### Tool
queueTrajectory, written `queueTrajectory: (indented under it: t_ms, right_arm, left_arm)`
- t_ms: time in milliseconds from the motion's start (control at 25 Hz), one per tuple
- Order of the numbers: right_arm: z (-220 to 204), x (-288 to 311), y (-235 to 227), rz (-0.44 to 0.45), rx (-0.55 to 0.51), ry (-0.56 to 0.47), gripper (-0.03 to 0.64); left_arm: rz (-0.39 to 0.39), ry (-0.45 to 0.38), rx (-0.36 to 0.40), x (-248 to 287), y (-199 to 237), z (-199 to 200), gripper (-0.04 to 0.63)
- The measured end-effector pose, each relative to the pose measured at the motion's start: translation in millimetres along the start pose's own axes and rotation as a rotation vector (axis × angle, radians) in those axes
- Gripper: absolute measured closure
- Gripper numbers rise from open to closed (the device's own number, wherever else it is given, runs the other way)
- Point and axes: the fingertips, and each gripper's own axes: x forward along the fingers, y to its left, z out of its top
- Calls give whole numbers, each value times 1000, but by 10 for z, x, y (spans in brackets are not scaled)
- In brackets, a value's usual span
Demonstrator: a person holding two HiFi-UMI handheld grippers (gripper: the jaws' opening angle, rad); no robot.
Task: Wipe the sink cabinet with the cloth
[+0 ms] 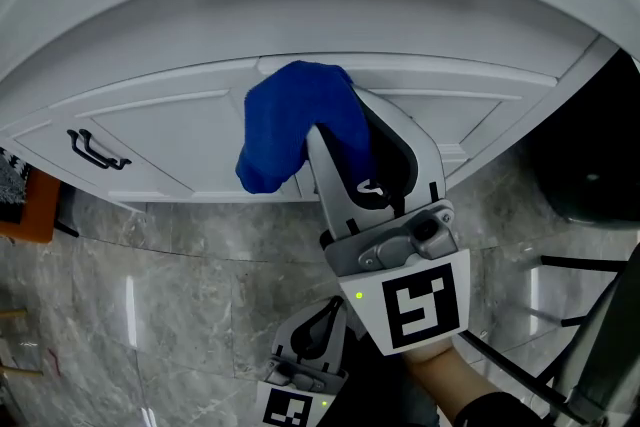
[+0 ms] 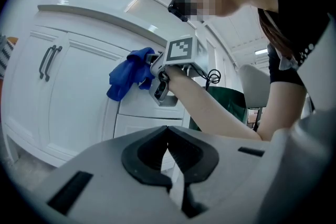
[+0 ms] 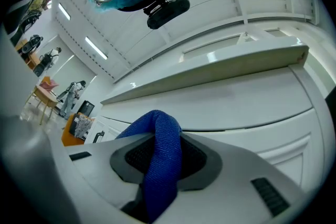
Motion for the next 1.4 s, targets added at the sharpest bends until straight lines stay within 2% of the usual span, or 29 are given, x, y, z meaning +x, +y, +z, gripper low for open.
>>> queueTrajectory:
  t_ms: [400,640,720,800,880,1000,1160,1280,1400]
  right_arm:
    - [24,-93,-180,-6,32,-15,502]
    - [21,-85,-206,10,35,37,502]
    - [11,-85,-211,7,35,54,502]
    - [0,-100,-228,-4,29,63,502]
    - [7,-117,-243,-14,18,58,502]
    - [25,-139,-247,-32,-5,42,502]
    - [48,-184,-342,-69,-46,18,502]
    - [56,-218,-386,-81,-30,18,502]
    - [60,-271,-459,-95,-37,8,502]
  left_arm:
    - [-7,14,34,9,-3,11,591]
    - [20,7,68,145,30,401,591]
    - [-10,20,69,219,-1,466,591]
    - [-72,48,85,289,-38,439,591]
    - [-118,60,61,348,-40,391,591]
    - [-157,31,9,386,-62,382,591]
    - [-245,-14,19,471,-250,428,591]
    - [-269,-68,-9,509,-336,530,591]
    - [-301,-98,-3,507,-431,546,591]
